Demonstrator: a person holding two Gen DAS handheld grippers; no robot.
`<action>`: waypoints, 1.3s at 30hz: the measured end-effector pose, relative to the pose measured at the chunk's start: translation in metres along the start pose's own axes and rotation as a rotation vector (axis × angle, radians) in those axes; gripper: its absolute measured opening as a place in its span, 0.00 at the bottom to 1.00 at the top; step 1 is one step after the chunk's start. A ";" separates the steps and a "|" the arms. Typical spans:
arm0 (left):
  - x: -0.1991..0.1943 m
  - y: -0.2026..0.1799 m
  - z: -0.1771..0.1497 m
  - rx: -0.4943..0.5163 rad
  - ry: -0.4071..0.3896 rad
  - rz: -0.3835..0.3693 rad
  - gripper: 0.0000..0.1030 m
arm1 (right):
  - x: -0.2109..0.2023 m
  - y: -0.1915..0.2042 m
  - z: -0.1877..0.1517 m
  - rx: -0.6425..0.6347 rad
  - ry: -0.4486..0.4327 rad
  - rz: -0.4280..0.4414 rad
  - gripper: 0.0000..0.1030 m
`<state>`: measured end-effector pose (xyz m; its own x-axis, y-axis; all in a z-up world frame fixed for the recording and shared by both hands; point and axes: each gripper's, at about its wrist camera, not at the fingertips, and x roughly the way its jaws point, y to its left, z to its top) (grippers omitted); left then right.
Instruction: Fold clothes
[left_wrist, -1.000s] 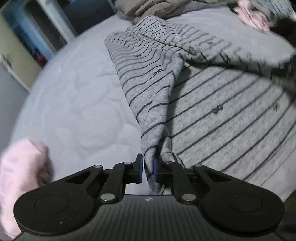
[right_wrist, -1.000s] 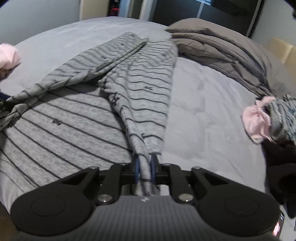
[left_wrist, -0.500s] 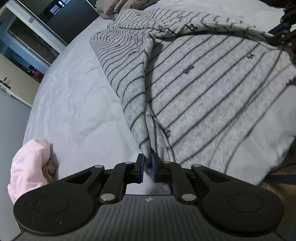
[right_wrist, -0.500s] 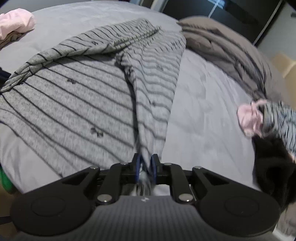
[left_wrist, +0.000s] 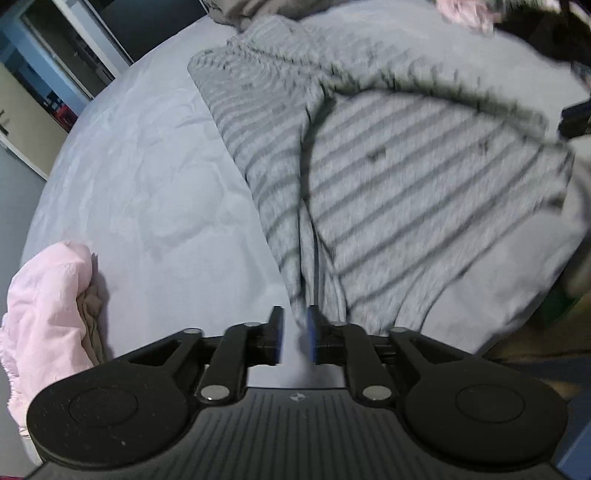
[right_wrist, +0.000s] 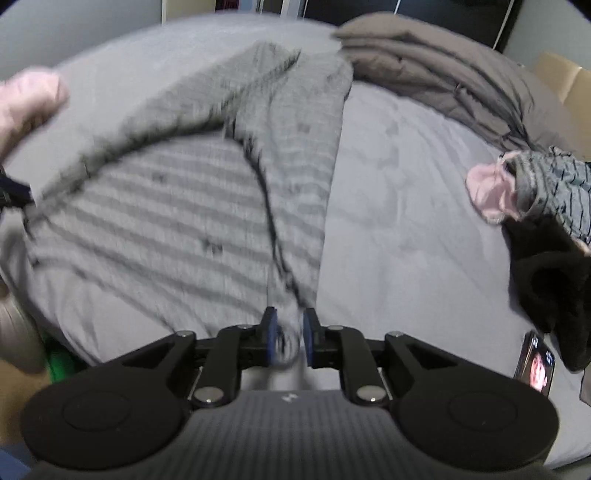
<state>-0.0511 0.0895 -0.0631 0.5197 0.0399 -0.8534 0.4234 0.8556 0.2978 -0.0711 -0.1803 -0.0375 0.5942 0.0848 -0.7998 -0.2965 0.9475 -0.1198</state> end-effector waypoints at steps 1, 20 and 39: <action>-0.006 0.007 0.006 -0.023 -0.019 -0.021 0.26 | -0.004 -0.003 0.006 0.014 -0.022 0.009 0.38; 0.082 0.159 0.195 -0.246 -0.185 -0.284 0.55 | 0.108 -0.095 0.198 0.047 -0.058 0.243 0.63; 0.272 0.231 0.306 -0.332 -0.184 -0.347 0.55 | 0.327 -0.152 0.332 0.260 -0.033 0.338 0.62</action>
<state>0.4148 0.1397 -0.0955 0.5255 -0.3412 -0.7794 0.3510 0.9214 -0.1667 0.4164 -0.1946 -0.0852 0.5208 0.4094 -0.7491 -0.2828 0.9107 0.3011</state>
